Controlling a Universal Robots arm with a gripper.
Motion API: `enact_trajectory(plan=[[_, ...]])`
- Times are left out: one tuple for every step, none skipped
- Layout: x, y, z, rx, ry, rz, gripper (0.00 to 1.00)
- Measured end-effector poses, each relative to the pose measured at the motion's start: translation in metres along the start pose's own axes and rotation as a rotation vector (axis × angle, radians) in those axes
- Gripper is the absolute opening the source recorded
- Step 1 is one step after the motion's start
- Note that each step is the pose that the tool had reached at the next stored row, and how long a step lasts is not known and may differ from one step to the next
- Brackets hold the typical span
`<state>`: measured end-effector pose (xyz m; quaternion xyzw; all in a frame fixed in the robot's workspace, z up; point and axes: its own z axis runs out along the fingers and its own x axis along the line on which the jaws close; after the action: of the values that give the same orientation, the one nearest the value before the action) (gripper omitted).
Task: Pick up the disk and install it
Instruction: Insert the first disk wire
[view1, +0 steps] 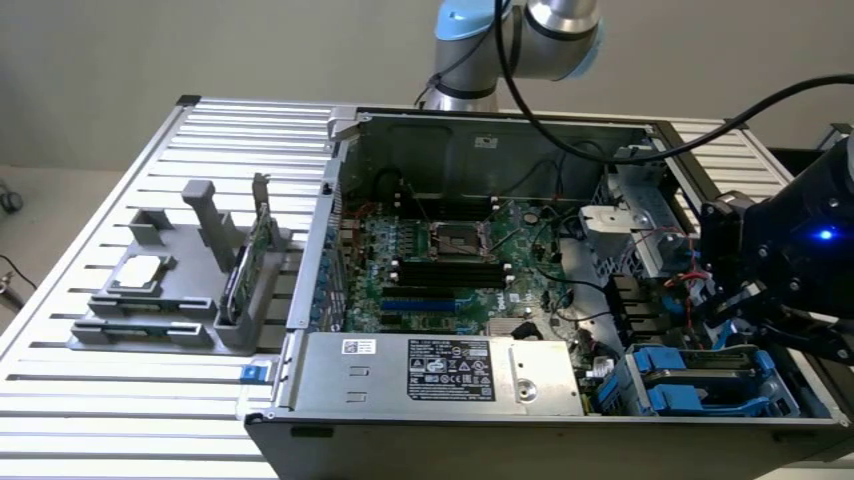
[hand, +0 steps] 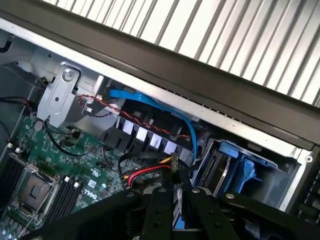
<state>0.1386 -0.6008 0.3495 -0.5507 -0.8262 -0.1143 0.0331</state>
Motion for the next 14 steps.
enact_trajectory(plan=[[0.0000,0.0001,0.0000,0.0024,0.0004,0.008,0.17],[0.0000,0.0001,0.0000,0.0080,0.0020,0.013,0.17],[0.0000,0.0000,0.0000,0.0134,0.0029,0.017,0.17],[0.0000,0.0000,0.0000,0.0145,0.0028,0.024,0.17],[0.0000,0.0000,0.0000,0.0147,0.0024,0.031,0.17],[0.0000,0.0000,0.0000,0.0144,0.0016,0.040,0.17],[0.0000,0.0001,0.0001,0.0126,0.0002,0.052,0.17],[0.0000,0.0002,0.0001,0.0100,-0.0019,0.065,0.17],[0.0000,0.0002,0.0000,0.0075,-0.0045,0.079,0.17],[0.0000,0.0002,0.0000,0.0051,-0.0068,0.093,0.17],[0.0000,0.0001,0.0000,0.0028,-0.0096,0.107,0.17],[0.0001,0.0001,-0.0001,0.0007,-0.0131,0.120,0.17],[0.0000,0.0002,0.0000,-0.0011,-0.0163,0.133,0.17],[0.0000,0.0001,0.0000,-0.0029,-0.0197,0.145,0.17]])
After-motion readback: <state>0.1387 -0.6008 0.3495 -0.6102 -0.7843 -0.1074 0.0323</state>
